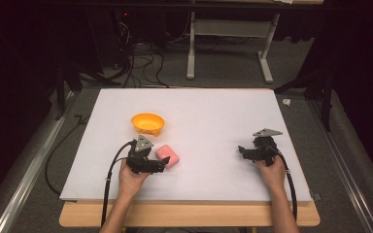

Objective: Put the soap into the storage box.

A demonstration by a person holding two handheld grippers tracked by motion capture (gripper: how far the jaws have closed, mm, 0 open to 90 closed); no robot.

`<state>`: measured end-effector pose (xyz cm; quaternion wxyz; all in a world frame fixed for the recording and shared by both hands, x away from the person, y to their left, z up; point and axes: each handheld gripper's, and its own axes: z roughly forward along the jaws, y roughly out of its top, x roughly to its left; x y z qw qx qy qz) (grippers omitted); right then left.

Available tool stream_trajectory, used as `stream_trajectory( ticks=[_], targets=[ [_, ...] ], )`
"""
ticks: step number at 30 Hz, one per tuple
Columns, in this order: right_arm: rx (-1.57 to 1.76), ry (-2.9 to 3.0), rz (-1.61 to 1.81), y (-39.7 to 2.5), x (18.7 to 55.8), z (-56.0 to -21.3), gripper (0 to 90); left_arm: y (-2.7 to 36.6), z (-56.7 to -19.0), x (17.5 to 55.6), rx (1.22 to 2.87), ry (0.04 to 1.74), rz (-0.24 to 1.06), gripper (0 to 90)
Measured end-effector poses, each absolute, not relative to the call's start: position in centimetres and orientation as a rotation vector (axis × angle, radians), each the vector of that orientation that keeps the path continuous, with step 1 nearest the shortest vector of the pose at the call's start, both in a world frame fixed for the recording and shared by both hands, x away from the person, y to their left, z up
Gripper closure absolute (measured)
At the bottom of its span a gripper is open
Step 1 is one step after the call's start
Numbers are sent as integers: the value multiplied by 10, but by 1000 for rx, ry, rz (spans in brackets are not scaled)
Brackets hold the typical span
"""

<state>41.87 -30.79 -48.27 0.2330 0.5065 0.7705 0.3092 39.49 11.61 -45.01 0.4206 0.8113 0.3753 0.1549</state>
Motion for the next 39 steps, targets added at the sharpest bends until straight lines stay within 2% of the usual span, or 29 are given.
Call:
stream_trajectory(
  ticks=[16, 39],
  targets=[
    [1390, 2116, 850, -308, 419, -483, 187, 99, -468, 408, 2116, 932, 337, 64],
    [1388, 2113, 851, -307, 419, -483, 187, 85, -486, 416, 2194, 924, 355, 69]
  ],
)
